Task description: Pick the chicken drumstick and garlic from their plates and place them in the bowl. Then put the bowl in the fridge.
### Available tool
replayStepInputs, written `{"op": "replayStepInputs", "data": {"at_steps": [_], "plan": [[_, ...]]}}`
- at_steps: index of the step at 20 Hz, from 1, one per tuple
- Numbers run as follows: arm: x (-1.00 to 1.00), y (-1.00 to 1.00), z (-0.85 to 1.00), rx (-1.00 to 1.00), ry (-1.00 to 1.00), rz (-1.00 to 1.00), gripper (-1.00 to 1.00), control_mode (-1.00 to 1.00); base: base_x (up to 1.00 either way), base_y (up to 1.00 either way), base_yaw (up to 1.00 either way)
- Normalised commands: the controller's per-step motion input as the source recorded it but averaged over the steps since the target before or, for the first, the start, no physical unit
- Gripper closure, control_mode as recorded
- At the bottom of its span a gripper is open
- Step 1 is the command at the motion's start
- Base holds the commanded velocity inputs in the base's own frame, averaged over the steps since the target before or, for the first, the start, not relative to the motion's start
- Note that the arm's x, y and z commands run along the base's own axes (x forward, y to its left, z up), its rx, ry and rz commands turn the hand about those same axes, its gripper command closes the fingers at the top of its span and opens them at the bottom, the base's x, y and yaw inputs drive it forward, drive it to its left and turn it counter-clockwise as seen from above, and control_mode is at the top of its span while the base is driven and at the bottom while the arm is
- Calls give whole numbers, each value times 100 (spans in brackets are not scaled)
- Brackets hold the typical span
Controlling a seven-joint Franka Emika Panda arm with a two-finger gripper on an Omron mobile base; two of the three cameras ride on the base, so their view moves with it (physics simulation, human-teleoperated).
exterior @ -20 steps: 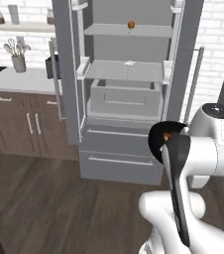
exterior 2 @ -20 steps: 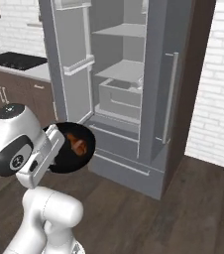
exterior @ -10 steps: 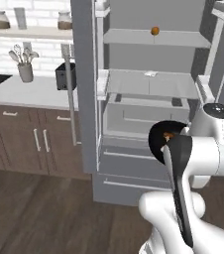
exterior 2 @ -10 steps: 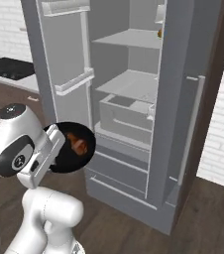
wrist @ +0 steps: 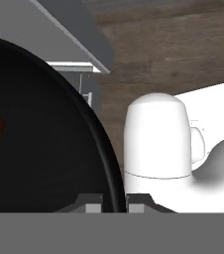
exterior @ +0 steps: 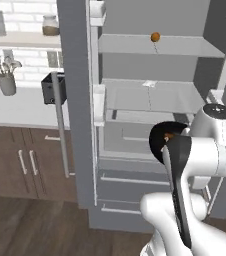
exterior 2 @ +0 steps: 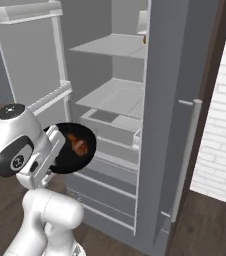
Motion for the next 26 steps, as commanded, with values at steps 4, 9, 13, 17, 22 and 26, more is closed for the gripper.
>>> {"op": "replayStepInputs", "data": {"at_steps": [4,9,13,17,22,26], "plan": [[0,0,0,0,0,0,100,100,58,-6,-1],[0,0,0,0,0,0,100,100,44,0,-22],[0,0,0,0,0,0,100,100,50,2,-21],[0,0,0,0,0,0,100,100,66,2,0],[0,0,0,0,0,0,100,100,42,0,0],[0,0,0,0,0,0,100,100,17,0,0]]}}
